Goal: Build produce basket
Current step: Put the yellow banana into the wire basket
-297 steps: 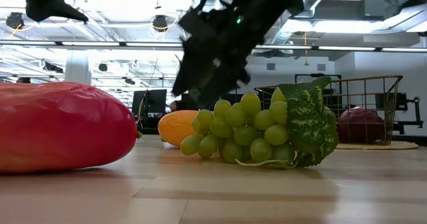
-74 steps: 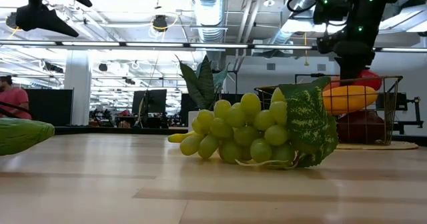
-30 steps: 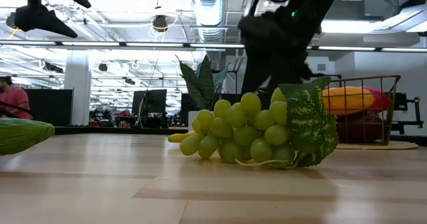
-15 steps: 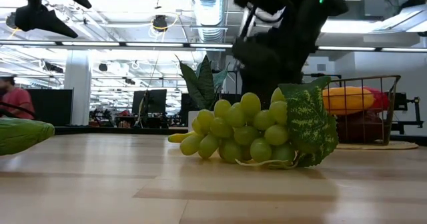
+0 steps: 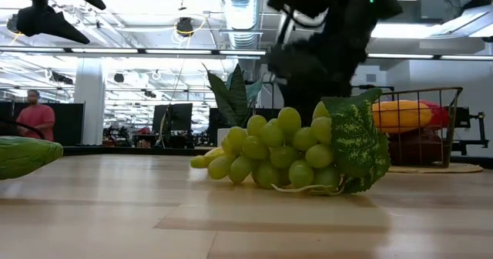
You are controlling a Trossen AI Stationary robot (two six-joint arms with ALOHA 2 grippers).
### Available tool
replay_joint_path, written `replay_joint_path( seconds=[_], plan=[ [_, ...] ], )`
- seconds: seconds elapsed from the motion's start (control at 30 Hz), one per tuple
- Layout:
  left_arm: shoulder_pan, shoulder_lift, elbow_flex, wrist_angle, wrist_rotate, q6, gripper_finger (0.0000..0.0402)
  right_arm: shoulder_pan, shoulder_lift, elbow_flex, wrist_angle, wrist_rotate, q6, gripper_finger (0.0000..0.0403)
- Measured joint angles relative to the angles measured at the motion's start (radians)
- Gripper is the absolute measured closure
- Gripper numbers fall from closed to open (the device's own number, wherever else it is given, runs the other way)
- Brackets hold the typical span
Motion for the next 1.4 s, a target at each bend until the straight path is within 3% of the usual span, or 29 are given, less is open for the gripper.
replay_joint_path(
  seconds=[0.23, 0.4, 0.53, 0.83, 1.0, 1.1, 1.2, 1.4],
  plan=[
    [0.0, 0.0, 0.0, 0.0, -0.005, -0.004, 0.0003, -0.041, -0.119, 0.002, -0.027, 0.01, -0.063, 0.0273],
    [0.0, 0.0, 0.0, 0.0, -0.005, -0.005, 0.0003, -0.076, -0.222, 0.004, -0.014, -0.018, -0.261, 0.0338],
    [0.0, 0.0, 0.0, 0.0, -0.005, -0.008, 0.0003, -0.1, -0.221, 0.001, -0.041, -0.08, -0.317, 0.032],
    [0.0, 0.0, 0.0, 0.0, -0.004, -0.008, 0.0003, -0.085, -0.066, 0.001, 0.105, -0.124, -0.321, 0.0129],
    [0.0, 0.0, 0.0, -0.001, -0.004, -0.008, 0.0003, -0.07, 0.024, 0.0, 0.132, -0.122, -0.321, 0.0081],
    [0.0, 0.0, 0.0, -0.004, -0.004, -0.008, 0.0003, -0.071, 0.063, 0.007, 0.124, -0.122, -0.316, 0.008],
    [0.0, 0.0, 0.0, -0.015, -0.004, -0.023, 0.0003, -0.071, 0.08, 0.007, 0.086, -0.114, -0.286, 0.0104],
    [0.0, 0.0, 0.0, -0.019, -0.004, -0.027, 0.0003, -0.072, 0.072, 0.007, 0.054, -0.094, -0.277, 0.0217]
  ],
)
